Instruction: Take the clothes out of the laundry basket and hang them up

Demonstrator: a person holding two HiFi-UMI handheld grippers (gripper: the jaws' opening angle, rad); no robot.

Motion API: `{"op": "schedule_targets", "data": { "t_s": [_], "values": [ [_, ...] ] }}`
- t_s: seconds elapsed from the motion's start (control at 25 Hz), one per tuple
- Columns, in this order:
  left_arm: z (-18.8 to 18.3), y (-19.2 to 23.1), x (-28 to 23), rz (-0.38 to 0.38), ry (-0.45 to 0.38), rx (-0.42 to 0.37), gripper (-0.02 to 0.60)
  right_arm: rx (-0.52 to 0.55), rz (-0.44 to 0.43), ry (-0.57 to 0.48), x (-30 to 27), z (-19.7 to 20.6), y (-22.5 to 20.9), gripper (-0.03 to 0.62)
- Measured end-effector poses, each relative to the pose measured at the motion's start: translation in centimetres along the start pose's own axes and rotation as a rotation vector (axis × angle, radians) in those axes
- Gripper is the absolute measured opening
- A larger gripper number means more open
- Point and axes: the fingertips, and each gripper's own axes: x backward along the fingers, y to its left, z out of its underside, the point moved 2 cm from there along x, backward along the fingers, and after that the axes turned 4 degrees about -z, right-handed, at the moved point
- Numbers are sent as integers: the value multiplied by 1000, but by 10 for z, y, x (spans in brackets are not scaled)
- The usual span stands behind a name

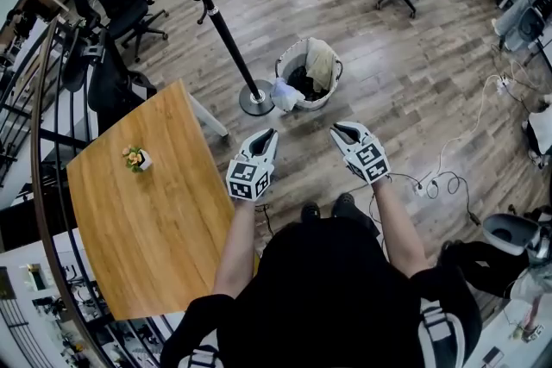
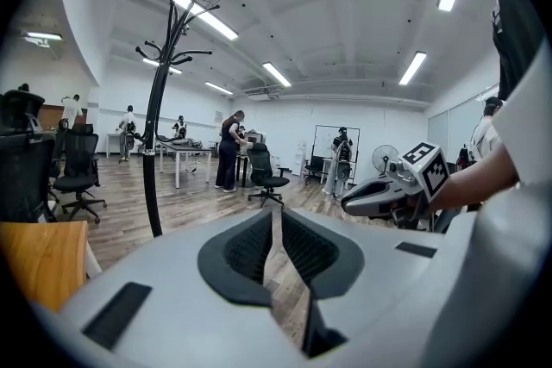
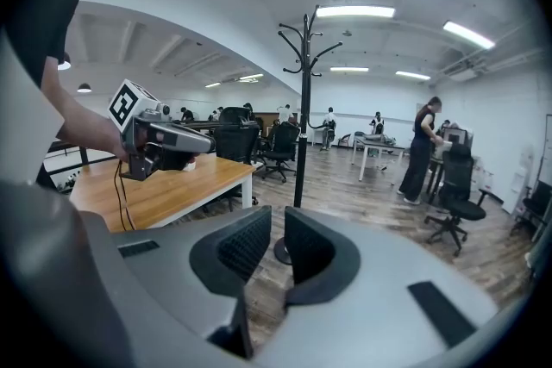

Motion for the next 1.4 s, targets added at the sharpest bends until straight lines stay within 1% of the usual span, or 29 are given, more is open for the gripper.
{"op": "schedule_targets", "data": {
  "t_s": [0.16,0.2,0.28,0.44,0.48,0.72,0.88,1.4],
  "values": [
    [2,3,3,-6,5,-2,30,0,12,-10,1,-2,0,121],
    [3,3,3,-8,8,-3,49,0,17,-11,1,-2,0,143],
    [6,4,4,-8,15,-2,126,-2,24,-13,1,-1,-1,181],
    [8,8,5,-21,26,-12,167,-8,36,-15,-1,-2,0,249],
    [9,8,6,-22,29,-13,175,-9,39,-13,-1,-2,-1,257],
    [13,12,9,-24,30,-8,196,-10,46,-6,-3,0,3,288],
    [16,15,9,-26,32,-5,209,-14,54,-4,-4,1,2,288],
    [26,22,13,-43,45,23,212,-26,55,22,-7,8,2,287]
  ]
}}
